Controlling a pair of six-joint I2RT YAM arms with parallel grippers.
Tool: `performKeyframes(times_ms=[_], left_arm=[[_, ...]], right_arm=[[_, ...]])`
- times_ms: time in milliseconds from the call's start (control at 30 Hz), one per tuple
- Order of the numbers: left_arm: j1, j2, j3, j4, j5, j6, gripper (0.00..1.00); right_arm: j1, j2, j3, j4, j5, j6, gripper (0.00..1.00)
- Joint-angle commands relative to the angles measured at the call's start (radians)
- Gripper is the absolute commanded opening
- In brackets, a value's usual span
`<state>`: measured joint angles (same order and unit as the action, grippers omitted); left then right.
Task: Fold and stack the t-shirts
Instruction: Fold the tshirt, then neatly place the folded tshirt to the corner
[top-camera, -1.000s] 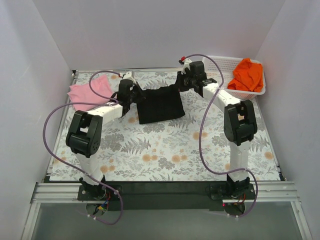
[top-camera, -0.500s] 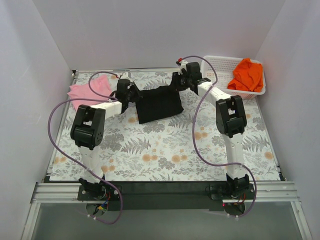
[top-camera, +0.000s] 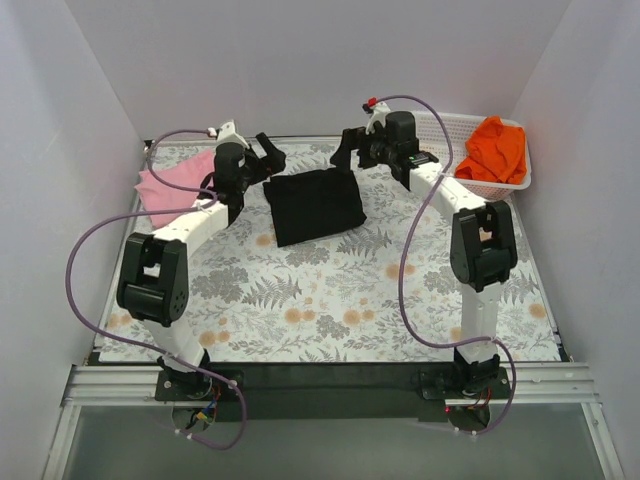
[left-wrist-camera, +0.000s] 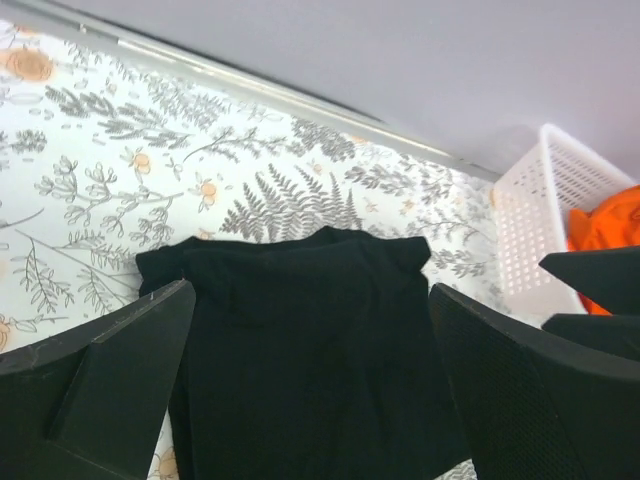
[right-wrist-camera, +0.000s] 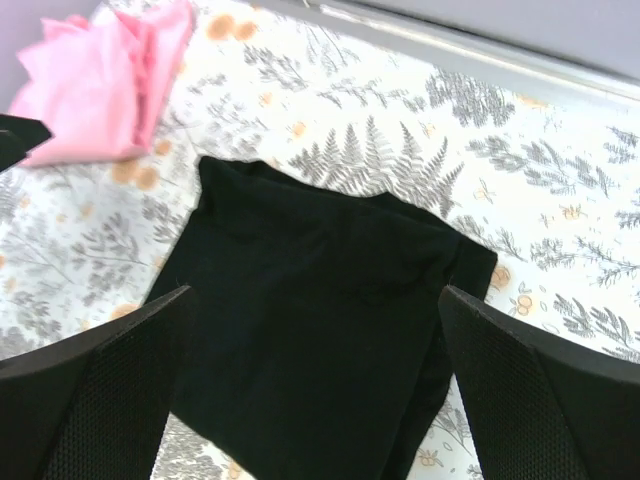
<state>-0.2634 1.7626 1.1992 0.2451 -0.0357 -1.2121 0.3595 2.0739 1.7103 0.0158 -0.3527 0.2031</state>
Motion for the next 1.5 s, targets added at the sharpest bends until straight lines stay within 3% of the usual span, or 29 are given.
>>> performKeyframes(times_ms=[0, 200, 667, 900, 1467], left_arm=[[0.007, -0.038, -0.042, -0.036, 0.034, 0.019, 0.97], [0.015, -0.072, -0.183, 0.026, 0.092, -0.009, 0.97], [0.064, -0.015, -0.291, 0.062, 0.270, -0.058, 0.98], [0.066, 0.038, -0.323, 0.109, 0.322, -0.069, 0.98], [0.075, 0.164, -0.314, 0.247, 0.493, -0.124, 0.96]], right_arm=[[-0.001, -0.077, -0.084, 0.110, -0.040, -0.008, 0.98], [0.036, -0.075, -0.158, 0.119, -0.052, -0.050, 0.95], [0.065, 0.124, -0.115, 0.087, -0.115, -0.057, 0.92], [0.082, 0.181, -0.095, 0.003, -0.048, -0.085, 0.92], [0.105, 0.167, -0.169, 0.001, -0.019, -0.096, 0.91]])
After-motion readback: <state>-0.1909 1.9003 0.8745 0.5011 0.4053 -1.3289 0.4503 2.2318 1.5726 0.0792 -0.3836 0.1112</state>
